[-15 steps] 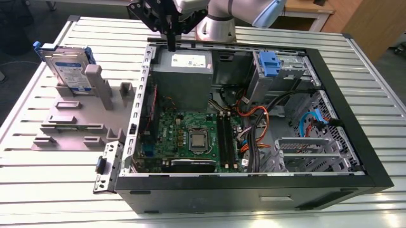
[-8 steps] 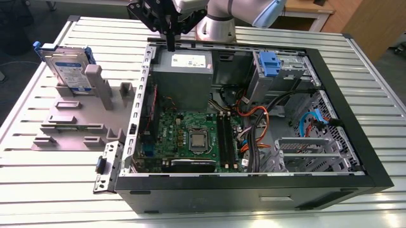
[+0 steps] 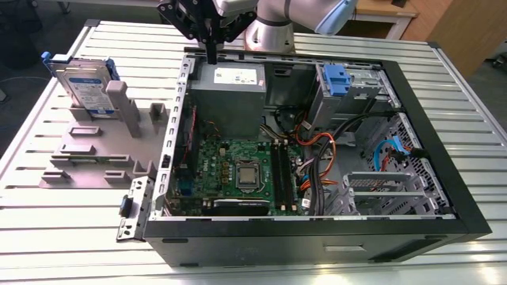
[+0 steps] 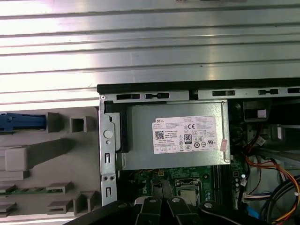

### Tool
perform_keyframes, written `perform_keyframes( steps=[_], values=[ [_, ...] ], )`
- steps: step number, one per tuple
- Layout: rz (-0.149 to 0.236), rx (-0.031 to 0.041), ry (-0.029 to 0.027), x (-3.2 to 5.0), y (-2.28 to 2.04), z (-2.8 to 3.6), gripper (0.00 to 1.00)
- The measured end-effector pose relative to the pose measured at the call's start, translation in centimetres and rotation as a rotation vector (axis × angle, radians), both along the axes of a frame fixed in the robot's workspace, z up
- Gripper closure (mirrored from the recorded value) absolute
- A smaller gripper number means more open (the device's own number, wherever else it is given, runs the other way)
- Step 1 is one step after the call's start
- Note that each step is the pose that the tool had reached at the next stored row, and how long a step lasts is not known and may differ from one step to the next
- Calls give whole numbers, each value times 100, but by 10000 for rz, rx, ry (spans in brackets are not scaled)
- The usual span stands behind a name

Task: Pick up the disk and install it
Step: 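Reach for the disk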

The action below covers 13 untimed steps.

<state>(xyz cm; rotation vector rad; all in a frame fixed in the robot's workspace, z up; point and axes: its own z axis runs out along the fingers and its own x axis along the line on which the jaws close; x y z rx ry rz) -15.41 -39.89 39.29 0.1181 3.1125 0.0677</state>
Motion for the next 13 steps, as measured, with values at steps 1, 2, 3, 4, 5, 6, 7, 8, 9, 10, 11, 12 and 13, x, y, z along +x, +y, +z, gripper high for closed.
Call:
perform_keyframes(
  steps=[1,2,3,4,5,6,7,8,9,10,11,12,13],
  values=[
    [1,0,0,-2,1,0,89],
    [0,0,0,-6,2,0,89],
    [1,0,0,-9,3,0,89],
    [1,0,0,-12,5,0,89],
    [1,0,0,-14,6,0,89],
    [2,-1,0,-16,6,0,89],
    [1,0,0,-23,6,0,89],
    [1,0,0,-33,6,0,89],
    [1,0,1,-34,6,0,89],
    [1,0,0,-35,6,0,89],
    [1,0,0,-37,6,-1,89],
    [0,0,0,-39,6,-1,89],
    [0,-1,0,-42,6,0,89]
  ],
)
